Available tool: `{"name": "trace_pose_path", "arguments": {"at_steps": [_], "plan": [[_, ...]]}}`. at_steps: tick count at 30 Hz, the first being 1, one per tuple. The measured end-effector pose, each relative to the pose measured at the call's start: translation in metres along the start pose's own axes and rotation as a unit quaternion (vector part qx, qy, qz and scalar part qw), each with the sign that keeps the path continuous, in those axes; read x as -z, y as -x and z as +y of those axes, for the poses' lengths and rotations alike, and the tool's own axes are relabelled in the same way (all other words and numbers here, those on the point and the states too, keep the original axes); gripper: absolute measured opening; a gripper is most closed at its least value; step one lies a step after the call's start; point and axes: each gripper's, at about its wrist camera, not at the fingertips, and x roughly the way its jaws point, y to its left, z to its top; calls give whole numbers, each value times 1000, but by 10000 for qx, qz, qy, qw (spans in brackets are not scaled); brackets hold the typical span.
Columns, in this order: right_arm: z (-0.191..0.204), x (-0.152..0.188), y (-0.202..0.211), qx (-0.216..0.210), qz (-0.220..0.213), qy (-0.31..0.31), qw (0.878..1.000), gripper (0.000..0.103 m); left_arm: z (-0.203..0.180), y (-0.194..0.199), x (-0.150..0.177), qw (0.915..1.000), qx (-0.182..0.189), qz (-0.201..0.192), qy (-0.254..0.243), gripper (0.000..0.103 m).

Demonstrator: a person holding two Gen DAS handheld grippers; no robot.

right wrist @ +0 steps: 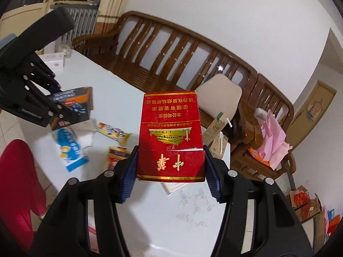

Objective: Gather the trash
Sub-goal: 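Carry the grey box and red pack with both tools over the white bag bin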

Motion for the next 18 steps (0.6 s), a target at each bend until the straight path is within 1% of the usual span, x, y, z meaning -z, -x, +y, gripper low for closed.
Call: {"name": "trace_pose_path", "arguments": {"at_steps": [6,11,18], "plan": [[21,8,53,52,-153,52,9999,55,-20,31,24,9998,4,-175,-65,26],[32,16,88,153,-262,67,9995,55,-36,47,43,9996,14,-210,-183,26],[45,32,119,195,-297,67,9993,55,-62,57,72,9993,149,-225,-262,26]]}}
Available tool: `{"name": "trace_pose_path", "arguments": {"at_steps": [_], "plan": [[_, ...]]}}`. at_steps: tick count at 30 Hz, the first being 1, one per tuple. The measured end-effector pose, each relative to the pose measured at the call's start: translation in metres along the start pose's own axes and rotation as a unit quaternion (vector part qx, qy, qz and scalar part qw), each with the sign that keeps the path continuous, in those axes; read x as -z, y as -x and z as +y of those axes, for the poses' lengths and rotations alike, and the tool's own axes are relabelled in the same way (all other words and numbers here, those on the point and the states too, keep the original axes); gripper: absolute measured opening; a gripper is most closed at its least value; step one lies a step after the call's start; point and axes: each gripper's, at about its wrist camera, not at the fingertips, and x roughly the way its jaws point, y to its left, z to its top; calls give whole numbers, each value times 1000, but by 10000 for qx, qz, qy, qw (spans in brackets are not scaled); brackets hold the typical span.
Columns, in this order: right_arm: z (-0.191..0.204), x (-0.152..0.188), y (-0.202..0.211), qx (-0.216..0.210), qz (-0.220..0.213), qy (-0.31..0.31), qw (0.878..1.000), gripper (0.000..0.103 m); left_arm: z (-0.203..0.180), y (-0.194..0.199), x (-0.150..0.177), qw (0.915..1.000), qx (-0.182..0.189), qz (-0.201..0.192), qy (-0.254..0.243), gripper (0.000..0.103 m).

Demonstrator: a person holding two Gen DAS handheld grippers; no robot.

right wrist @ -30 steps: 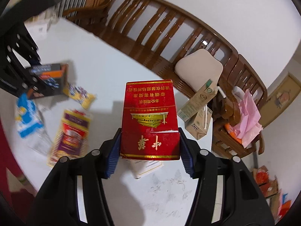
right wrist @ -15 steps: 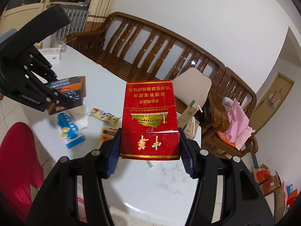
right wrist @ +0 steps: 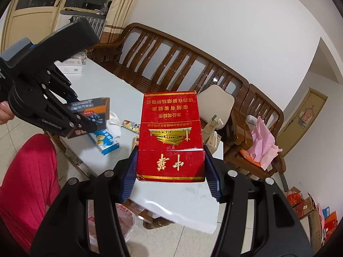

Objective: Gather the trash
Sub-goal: 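Carry the grey box and red pack with both tools over the white bag bin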

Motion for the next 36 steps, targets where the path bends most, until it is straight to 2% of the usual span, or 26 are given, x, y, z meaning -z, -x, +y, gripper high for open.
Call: {"name": "trace_pose_path", "arguments": {"at_steps": [8,17,27,36], "plan": [[21,23,23,-70,79,-1,9999,55,-17,-13,33,9997,176,144,125,26],[36,53,25,-118,302,-110,9994,55,-18,-42,64,9978,288,410,432,26],[60,100,1,-156,807,-300,9962,55,-31,-88,95,9942,486,689,660,26],[89,150,-33,-224,1305,-533,9898,55,-36,-136,120,9875,692,1032,967,26]]}}
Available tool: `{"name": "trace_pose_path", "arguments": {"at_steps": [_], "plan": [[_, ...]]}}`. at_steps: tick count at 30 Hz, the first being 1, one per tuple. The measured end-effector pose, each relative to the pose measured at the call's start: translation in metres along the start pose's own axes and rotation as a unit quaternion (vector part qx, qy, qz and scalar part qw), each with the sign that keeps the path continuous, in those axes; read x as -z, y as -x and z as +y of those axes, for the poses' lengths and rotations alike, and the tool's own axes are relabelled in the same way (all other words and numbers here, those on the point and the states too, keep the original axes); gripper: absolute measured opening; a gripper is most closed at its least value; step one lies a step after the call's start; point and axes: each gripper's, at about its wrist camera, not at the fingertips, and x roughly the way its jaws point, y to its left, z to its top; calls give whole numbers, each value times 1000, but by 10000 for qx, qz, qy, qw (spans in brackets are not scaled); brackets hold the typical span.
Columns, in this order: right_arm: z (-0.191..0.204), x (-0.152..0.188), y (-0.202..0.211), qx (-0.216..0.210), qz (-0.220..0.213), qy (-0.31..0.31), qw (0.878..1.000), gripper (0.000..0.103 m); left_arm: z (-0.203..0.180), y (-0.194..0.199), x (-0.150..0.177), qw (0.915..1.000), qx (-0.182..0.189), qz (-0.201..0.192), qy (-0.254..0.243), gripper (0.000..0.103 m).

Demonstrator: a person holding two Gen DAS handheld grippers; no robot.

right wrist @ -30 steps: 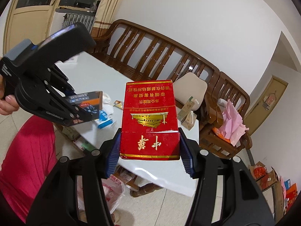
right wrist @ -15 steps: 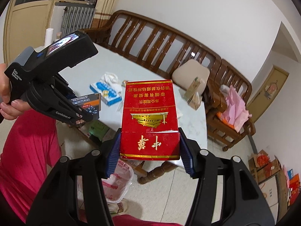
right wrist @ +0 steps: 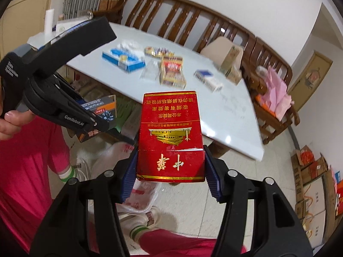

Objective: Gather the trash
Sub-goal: 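Carry the grey box and red pack with both tools over the white bag bin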

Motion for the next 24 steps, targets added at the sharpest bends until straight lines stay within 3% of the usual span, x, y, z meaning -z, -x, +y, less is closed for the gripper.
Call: {"name": "trace_pose_path", "arguments": {"at_steps": [12,24], "plan": [[16,42,-76,-140,738,-383,9964,55,25,-82,4,9950,214,544,815,26],[24,79,-180,-517,1751,-1168,9762,55,64,-183,8,9699,456,1520,1847,26]]}}
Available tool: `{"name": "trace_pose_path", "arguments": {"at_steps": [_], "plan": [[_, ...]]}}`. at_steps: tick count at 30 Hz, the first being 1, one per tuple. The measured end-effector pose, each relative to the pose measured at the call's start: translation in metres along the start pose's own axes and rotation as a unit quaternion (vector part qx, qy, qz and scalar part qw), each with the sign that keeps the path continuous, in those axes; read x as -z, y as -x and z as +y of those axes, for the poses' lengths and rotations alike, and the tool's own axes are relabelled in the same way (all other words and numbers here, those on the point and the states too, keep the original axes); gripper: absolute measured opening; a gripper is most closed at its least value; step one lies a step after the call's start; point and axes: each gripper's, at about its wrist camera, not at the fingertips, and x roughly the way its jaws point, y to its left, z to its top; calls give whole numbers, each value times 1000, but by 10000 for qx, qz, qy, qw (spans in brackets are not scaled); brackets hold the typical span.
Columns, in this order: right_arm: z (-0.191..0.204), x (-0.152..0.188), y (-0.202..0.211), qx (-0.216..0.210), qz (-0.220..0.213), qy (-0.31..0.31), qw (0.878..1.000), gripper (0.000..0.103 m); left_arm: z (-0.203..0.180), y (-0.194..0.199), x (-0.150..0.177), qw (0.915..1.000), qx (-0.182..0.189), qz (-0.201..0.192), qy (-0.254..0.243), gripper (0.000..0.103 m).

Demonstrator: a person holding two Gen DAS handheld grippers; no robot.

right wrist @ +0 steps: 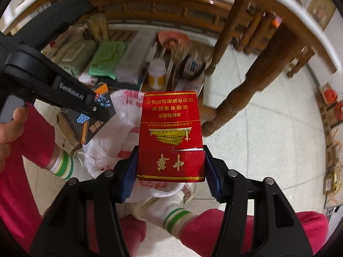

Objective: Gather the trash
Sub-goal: 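Carry the grey box and red pack with both tools over the white bag bin, then open both tools to drop the grey box and red pack into the bag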

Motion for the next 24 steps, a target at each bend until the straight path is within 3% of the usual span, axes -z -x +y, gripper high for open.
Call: {"name": "trace_pose_path", "arguments": {"at_steps": [5,13,24], "plan": [[6,1,-45,-179,472,-180,9986,56,12,-28,-13,9993,57,259,257,26],[12,0,-91,-264,973,-239,9946,56,22,-62,-28,9979,-158,500,383,26],[19,1,-124,-438,1282,-257,9904,56,32,-90,-39,9958,-350,717,444,26]]}}
